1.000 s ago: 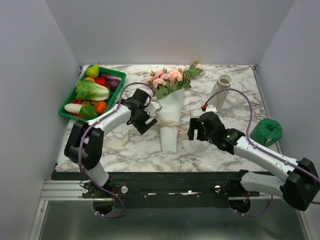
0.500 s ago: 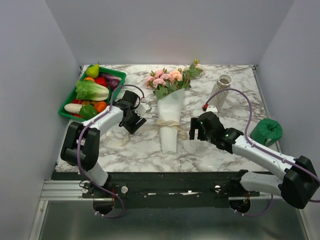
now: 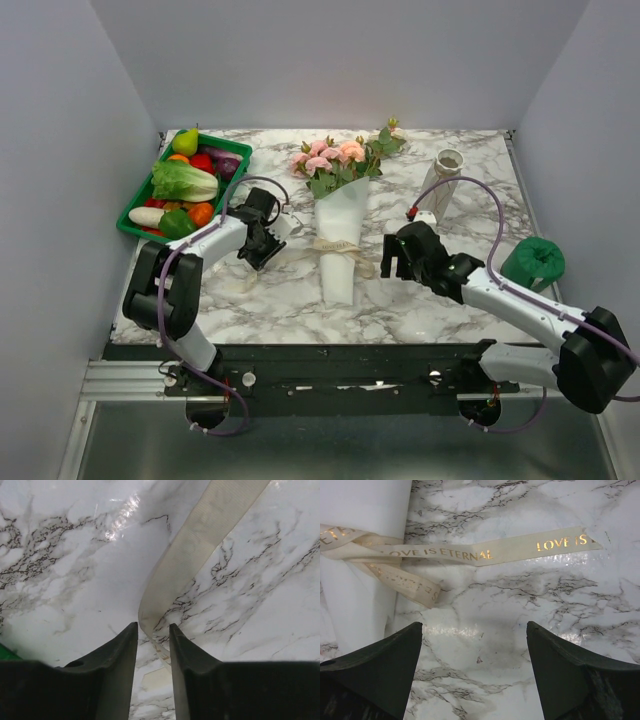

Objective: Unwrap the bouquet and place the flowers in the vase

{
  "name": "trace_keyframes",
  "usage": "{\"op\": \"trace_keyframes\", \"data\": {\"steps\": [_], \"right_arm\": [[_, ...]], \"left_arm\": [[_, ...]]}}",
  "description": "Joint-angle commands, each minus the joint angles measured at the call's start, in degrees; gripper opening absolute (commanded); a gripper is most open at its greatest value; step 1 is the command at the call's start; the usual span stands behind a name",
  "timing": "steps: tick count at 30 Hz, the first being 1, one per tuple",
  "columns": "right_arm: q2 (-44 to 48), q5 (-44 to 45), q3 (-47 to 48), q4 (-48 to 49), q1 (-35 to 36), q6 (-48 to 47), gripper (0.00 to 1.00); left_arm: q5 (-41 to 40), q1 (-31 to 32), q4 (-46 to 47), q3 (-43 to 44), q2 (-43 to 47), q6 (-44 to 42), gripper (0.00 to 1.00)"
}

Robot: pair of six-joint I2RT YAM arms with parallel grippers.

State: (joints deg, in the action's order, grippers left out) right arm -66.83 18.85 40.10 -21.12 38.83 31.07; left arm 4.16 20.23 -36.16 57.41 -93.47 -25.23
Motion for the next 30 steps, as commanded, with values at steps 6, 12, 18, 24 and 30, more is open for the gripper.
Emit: {"op": "trace_keyframes", "data": {"steps": [6,12,18,24,30], "right_arm": [[-7.5,2.7,3.1,-2.1,-1.1,0.5,0.89],[-14.7,5.3,5.4,-0.8,-1.1,-2.1,0.89],[-18.1,6.8,5.3,5.0,-1.0,-6.6,0.88],[-21.1,6.3,6.3,9.8,-1.1,-10.3,0.88],[-24.8,3.8,7.9,14.3,-1.1,-13.9,0.88]], "left_arm": [[0.3,-1.1,1.4,-3.1,-0.4,-1.1,0.13],[-0.1,-1.3,1.1,-1.9,0.4,0.3,0.0],[0.1,-1.9,-0.2,0.1,1.5,1.2,0.0],[0.2,-1.9,-0.2,0.8,1.8,2.3,0.0],[0.4,-1.9,-0.3,1.3,1.4,3.0,0.0]]}}
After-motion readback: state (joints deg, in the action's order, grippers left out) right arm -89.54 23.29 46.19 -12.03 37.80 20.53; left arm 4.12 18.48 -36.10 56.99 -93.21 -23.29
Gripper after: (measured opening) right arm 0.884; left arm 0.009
